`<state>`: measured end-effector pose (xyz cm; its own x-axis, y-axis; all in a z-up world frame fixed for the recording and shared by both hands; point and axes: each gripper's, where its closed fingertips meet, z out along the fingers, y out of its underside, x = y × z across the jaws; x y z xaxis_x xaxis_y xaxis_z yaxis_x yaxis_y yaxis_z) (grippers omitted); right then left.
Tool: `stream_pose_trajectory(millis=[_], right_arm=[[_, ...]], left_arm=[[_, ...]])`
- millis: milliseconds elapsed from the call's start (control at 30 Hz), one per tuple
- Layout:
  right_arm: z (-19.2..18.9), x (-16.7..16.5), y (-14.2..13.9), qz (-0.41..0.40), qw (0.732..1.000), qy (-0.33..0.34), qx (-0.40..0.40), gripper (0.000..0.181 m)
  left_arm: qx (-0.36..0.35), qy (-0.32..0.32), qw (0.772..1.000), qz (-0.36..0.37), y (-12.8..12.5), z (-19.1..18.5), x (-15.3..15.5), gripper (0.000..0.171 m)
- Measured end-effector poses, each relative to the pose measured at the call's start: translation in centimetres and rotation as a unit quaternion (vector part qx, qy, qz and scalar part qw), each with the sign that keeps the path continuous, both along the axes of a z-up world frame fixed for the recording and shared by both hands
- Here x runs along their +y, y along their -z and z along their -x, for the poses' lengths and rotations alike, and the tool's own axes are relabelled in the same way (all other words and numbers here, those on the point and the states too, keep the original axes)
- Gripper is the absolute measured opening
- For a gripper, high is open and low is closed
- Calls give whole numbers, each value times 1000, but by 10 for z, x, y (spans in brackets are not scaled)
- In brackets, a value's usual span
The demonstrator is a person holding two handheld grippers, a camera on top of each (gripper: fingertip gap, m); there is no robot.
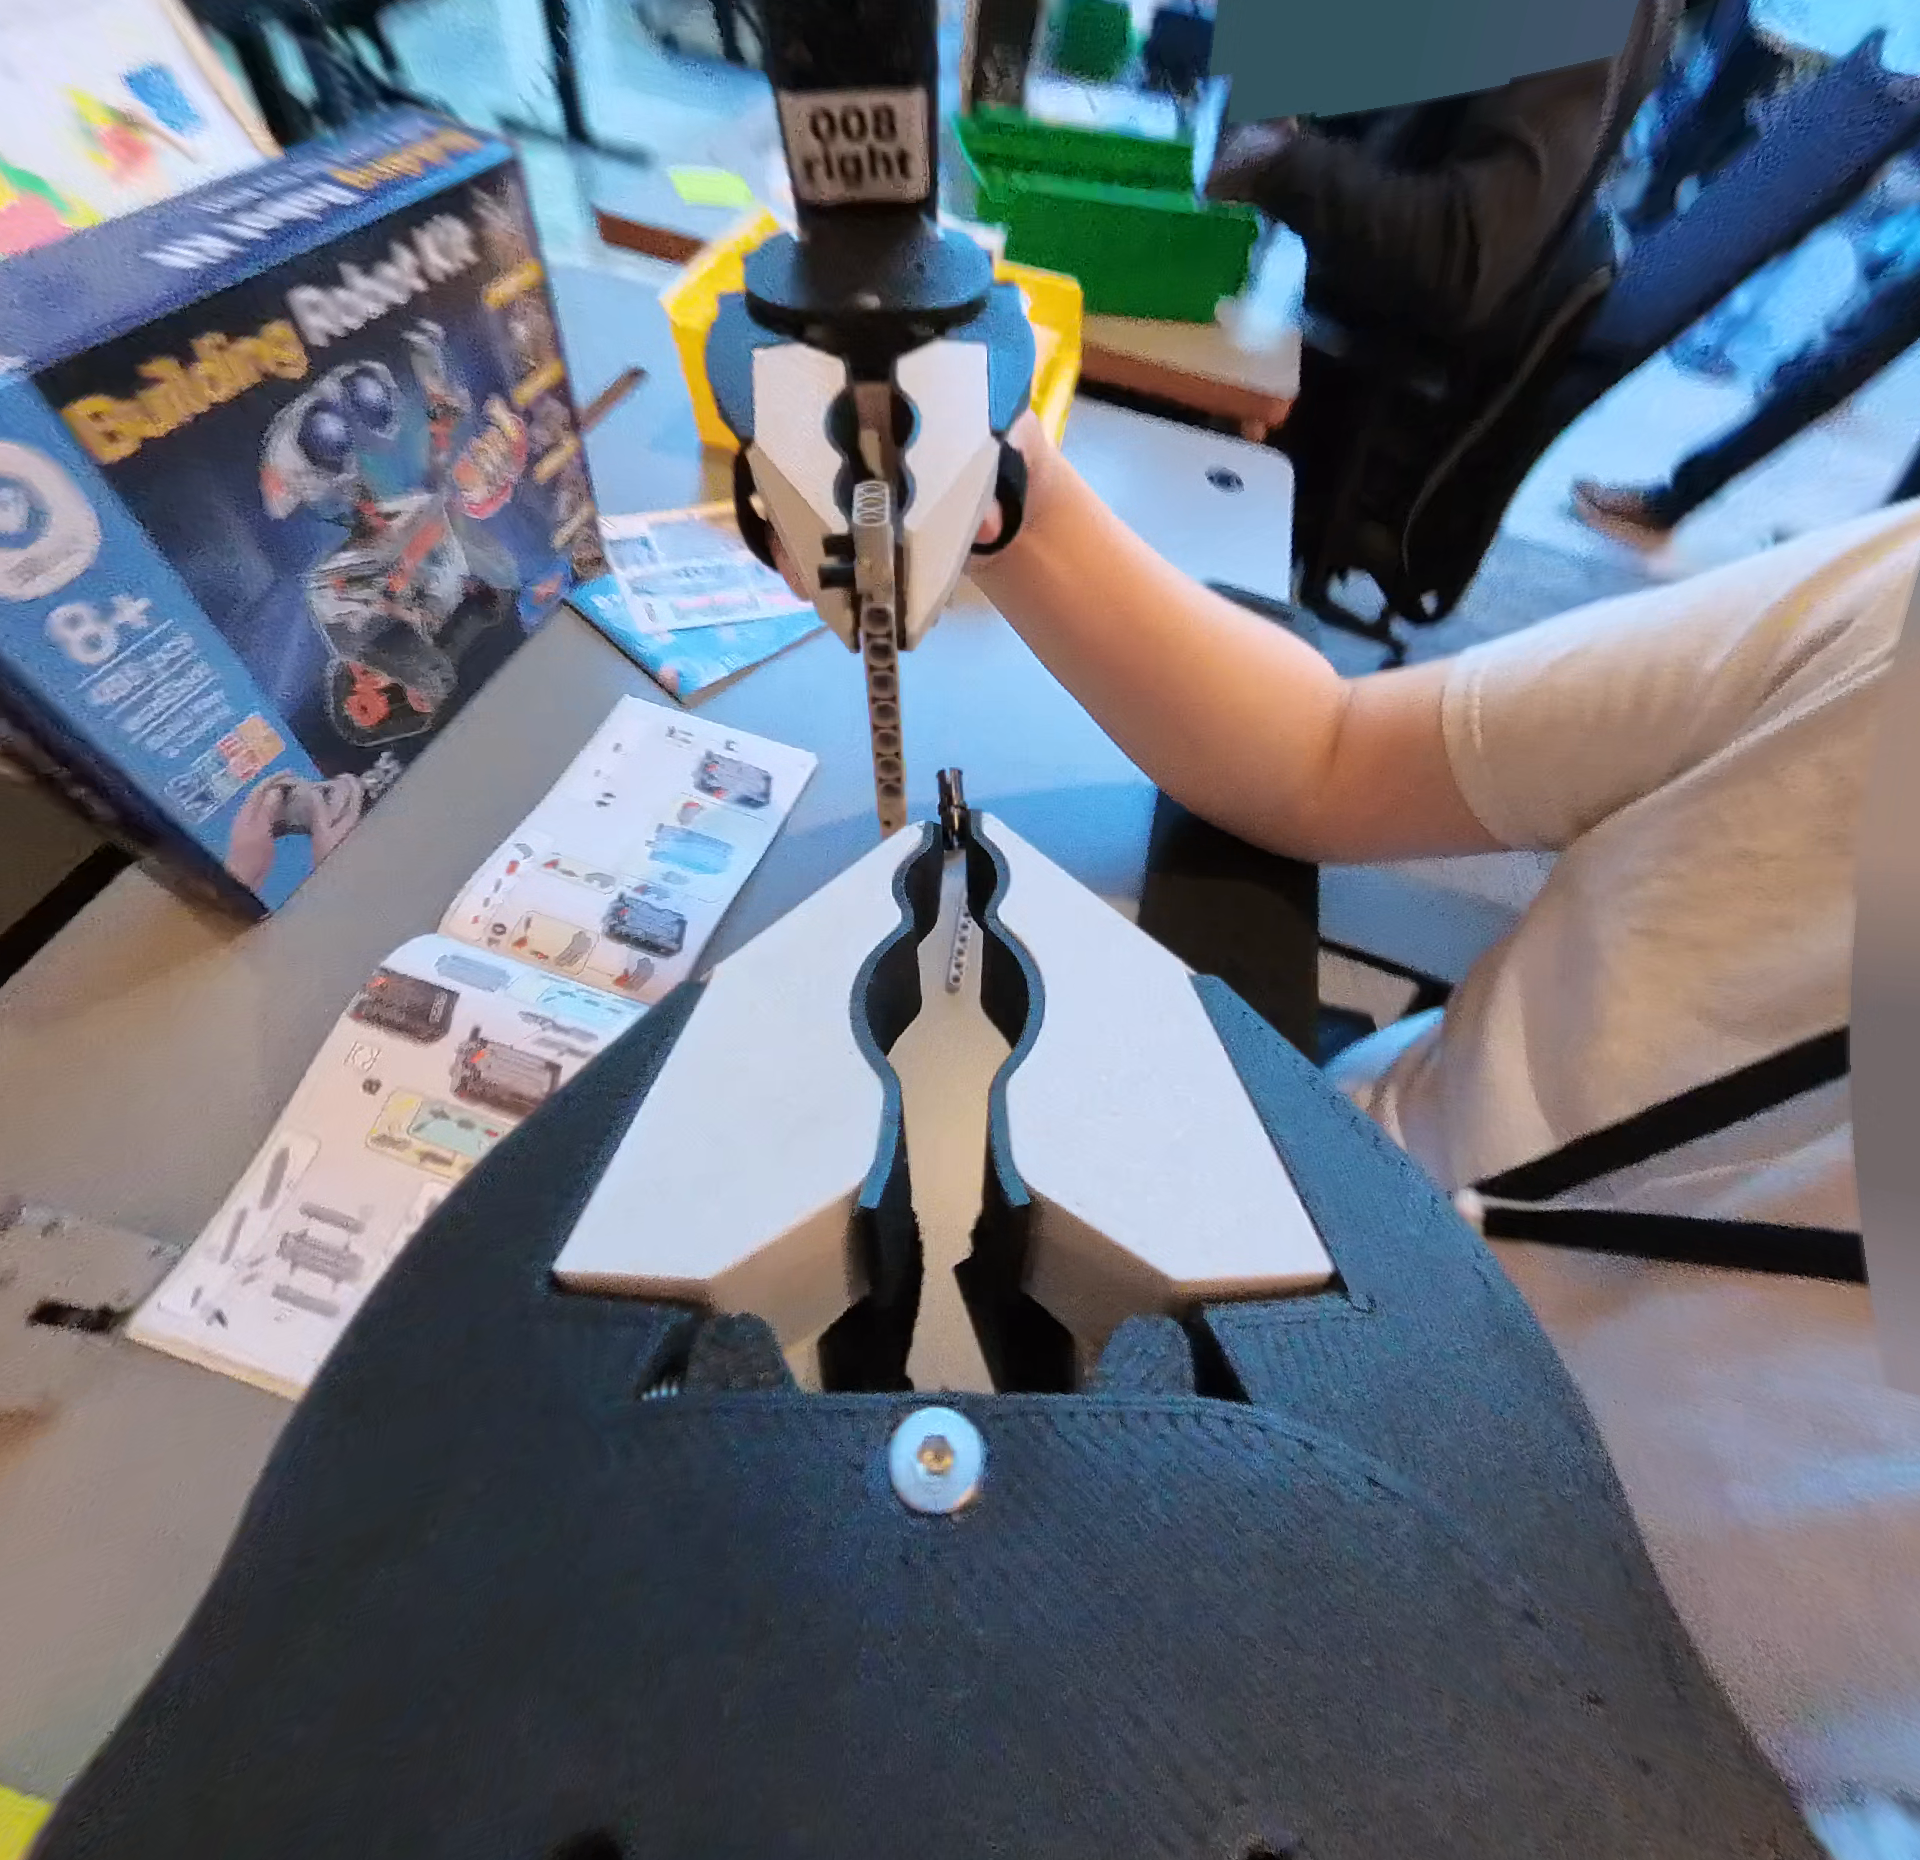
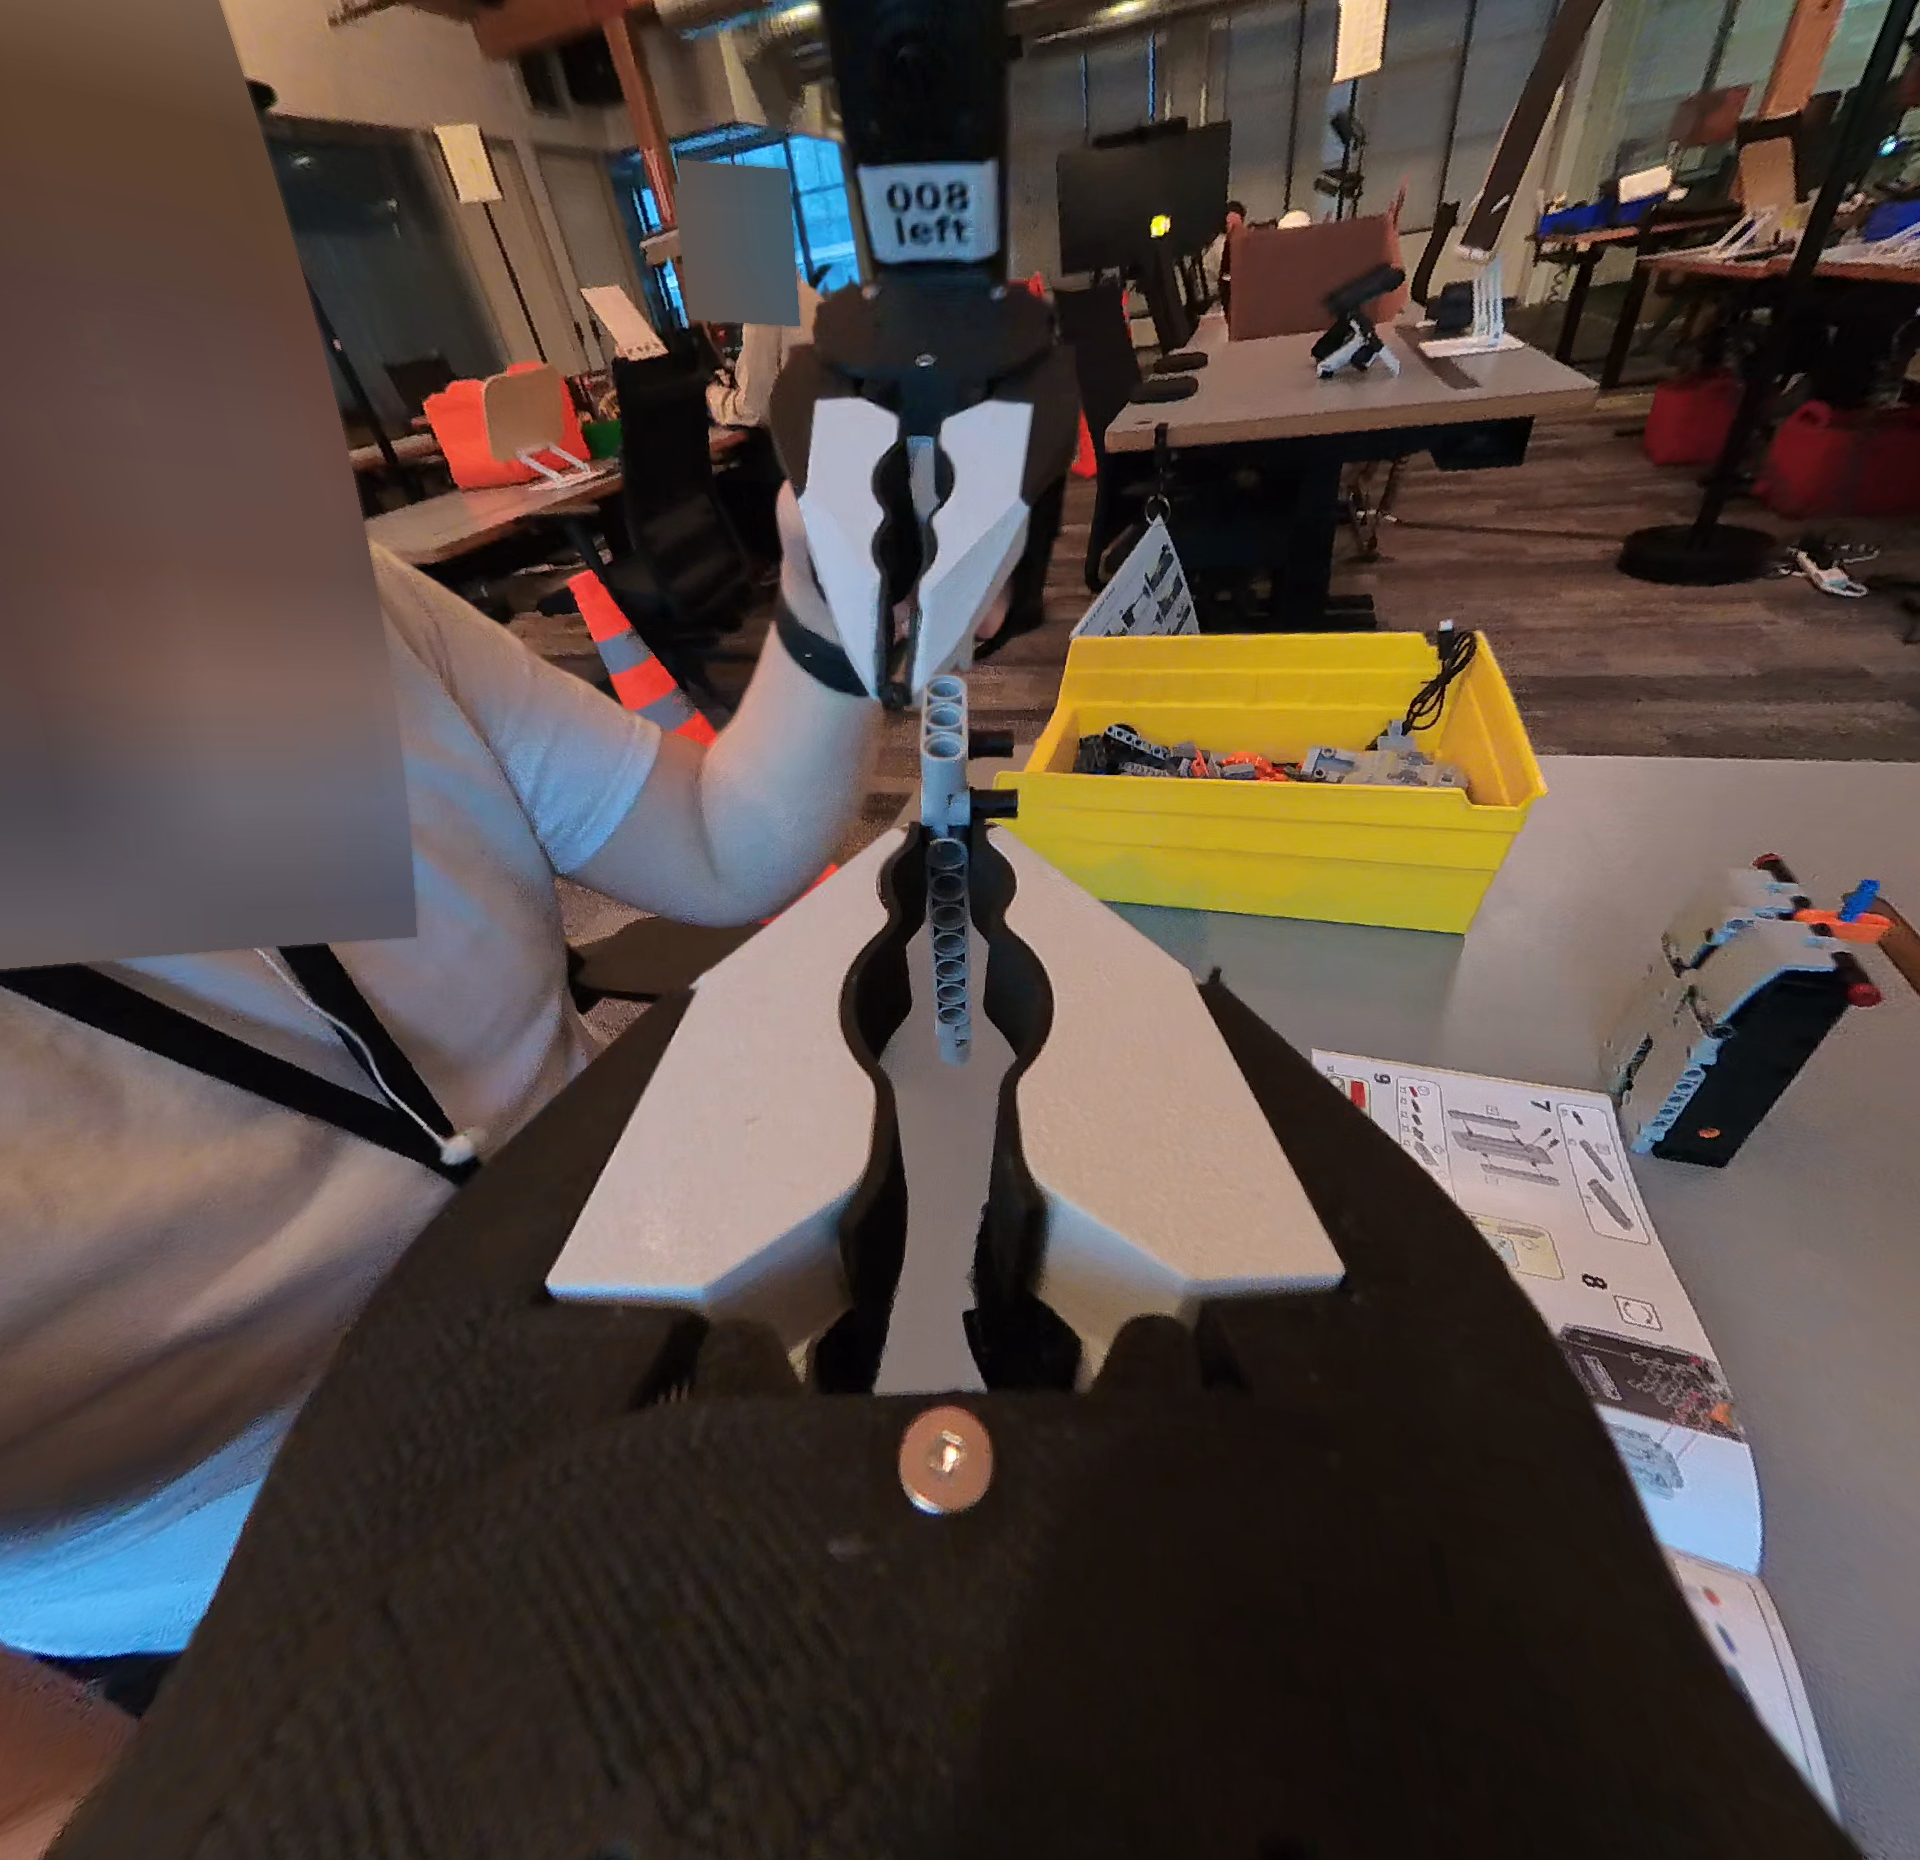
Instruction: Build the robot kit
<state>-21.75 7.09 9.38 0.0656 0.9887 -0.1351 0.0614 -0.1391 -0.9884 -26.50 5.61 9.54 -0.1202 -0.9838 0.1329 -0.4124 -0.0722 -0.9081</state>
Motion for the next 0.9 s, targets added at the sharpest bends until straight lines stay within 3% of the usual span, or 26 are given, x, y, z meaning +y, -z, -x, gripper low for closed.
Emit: stream_pose_trajectory(millis=[133, 300, 600, 900], right_arm=[[-17, 0, -10, 5, 999, 35, -5, 6], [-22, 1, -1, 39, 997, 55, -41, 6], [-1, 8, 24, 70, 992, 50, -96, 7], [3, 10, 25, 65, 992, 49, -95, 7]], left_arm=[[40, 49, 998, -22, -9, -29, 1, 2], [-10, 73, 997, 14, -7, -36, 5, 2], [30, 77, 995, 49, 11, -35, 23, 2], [43, 77, 995, 54, 17, -34, 24, 2]])
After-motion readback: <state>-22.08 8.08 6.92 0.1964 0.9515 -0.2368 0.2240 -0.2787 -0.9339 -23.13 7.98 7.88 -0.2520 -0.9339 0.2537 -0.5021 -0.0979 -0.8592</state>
